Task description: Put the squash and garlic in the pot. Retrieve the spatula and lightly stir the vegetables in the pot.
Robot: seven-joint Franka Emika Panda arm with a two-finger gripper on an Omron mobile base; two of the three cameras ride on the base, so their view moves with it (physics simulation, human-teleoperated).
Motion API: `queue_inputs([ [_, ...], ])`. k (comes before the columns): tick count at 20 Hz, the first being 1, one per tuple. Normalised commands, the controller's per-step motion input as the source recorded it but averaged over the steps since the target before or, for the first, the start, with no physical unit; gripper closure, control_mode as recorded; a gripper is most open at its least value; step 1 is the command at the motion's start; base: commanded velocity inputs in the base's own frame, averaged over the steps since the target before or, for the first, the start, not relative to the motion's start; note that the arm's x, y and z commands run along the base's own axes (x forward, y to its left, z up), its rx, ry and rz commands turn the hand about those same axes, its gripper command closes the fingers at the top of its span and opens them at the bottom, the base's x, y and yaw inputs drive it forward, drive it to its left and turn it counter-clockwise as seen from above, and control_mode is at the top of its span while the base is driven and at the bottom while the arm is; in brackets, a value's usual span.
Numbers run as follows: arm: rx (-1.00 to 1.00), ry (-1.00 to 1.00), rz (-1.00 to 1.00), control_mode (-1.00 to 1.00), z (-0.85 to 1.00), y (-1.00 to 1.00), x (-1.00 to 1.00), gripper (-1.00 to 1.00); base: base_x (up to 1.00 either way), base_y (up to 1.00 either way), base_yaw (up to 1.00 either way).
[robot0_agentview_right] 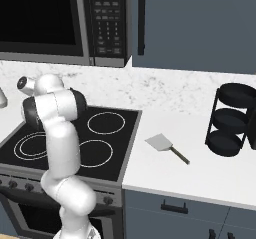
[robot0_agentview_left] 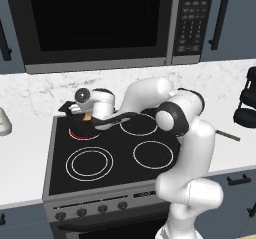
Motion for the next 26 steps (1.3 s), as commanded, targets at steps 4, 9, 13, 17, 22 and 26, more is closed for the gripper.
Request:
queue_inputs([
  [4, 0.0, 0.01, 0.0, -1.0, -0.24, 0.18, 0.48, 1.0, 0.0, 0.0, 0.0],
  [9, 0.0, 0.0, -0.03, -1.0, -0.05, 0.08, 0.39, 1.0, 0.0, 0.0, 0.0],
  [13, 0.0, 0.01, -0.08, -1.0, 0.0, -0.08, 0.52, -1.0, 0.0, 0.0, 0.0],
  [17, 0.0, 0.01, -0.05, -1.0, 0.0, -0.16, 0.22, -1.0, 0.0, 0.0, 0.0],
  [22, 0.0, 0.0, 0.0, -1.0, 0.03, -0.42, -0.59, -1.0, 0.0, 0.0, 0.0],
  [26, 0.04, -0.03, 0.0, -1.0, 0.23, -0.68, -0.9, -1.0, 0.0, 0.0, 0.0],
])
